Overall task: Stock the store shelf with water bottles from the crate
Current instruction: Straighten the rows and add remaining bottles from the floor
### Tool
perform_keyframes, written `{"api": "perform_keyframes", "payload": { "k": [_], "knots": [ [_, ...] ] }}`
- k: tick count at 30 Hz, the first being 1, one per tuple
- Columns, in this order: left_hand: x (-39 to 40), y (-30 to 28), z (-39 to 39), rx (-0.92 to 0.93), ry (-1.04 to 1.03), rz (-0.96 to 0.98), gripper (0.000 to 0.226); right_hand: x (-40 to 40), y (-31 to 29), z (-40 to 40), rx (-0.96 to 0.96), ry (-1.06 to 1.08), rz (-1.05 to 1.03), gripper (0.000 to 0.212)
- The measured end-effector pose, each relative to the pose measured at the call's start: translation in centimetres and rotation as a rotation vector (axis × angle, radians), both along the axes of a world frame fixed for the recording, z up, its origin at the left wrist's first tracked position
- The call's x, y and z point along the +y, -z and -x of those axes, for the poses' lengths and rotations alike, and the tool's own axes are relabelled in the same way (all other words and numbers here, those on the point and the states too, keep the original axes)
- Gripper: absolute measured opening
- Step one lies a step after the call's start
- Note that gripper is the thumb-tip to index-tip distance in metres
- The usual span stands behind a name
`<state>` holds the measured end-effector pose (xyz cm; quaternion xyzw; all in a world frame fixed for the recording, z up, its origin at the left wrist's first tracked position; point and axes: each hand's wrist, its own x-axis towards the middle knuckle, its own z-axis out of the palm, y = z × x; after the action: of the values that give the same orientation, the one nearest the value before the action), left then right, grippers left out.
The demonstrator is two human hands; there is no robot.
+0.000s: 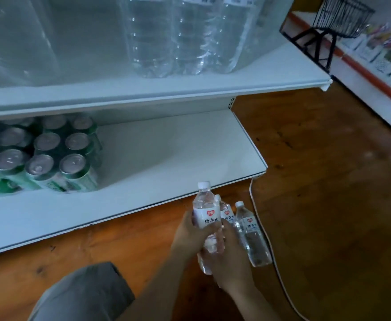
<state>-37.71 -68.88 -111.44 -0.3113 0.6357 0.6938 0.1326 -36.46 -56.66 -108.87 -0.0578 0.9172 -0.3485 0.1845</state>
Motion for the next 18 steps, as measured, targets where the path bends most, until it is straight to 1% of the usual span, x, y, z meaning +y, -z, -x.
{"api": "perform_keyframes", "payload": {
  "k": [2,3,5,6,7,10,14,18],
  "knots": [
    [0.2,-1.8,0.3,0.098,0.025,0.020,0.054,1.0,-0.6,1.1,-0.007,0.024,0.072,0.054],
    [0.3,-3.0,0.5,0.142,0.028,0.026,0.053,1.4,-1.4,1.9,0.001,0.021,0.119,0.056],
    [0.7,-5.5,1.2,0.233,0.010,0.019,0.053,2.6,-2.8,3.4,0.022,-0.022,0.172,0.072],
    [0.9,-6.8,1.8,0.277,-0.010,0.022,0.053,3.0,-4.0,4.2,0.036,-0.058,0.192,0.076],
    [1.1,-8.2,2.3,0.320,-0.035,0.030,0.051,3.5,-4.8,5.1,0.046,-0.088,0.234,0.076],
    [1.9,-12.3,3.7,0.437,-0.083,0.088,0.046,4.7,-8.0,8.1,0.074,-0.170,0.336,0.067],
    [3.4,-17.2,5.0,0.547,-0.119,0.254,0.037,5.9,-12.0,11.4,0.147,-0.303,0.385,0.075],
    [4.9,-21.6,5.9,0.617,-0.191,0.284,0.036,6.8,-15.2,14.4,0.212,-0.444,0.407,0.088]
  ]
}}
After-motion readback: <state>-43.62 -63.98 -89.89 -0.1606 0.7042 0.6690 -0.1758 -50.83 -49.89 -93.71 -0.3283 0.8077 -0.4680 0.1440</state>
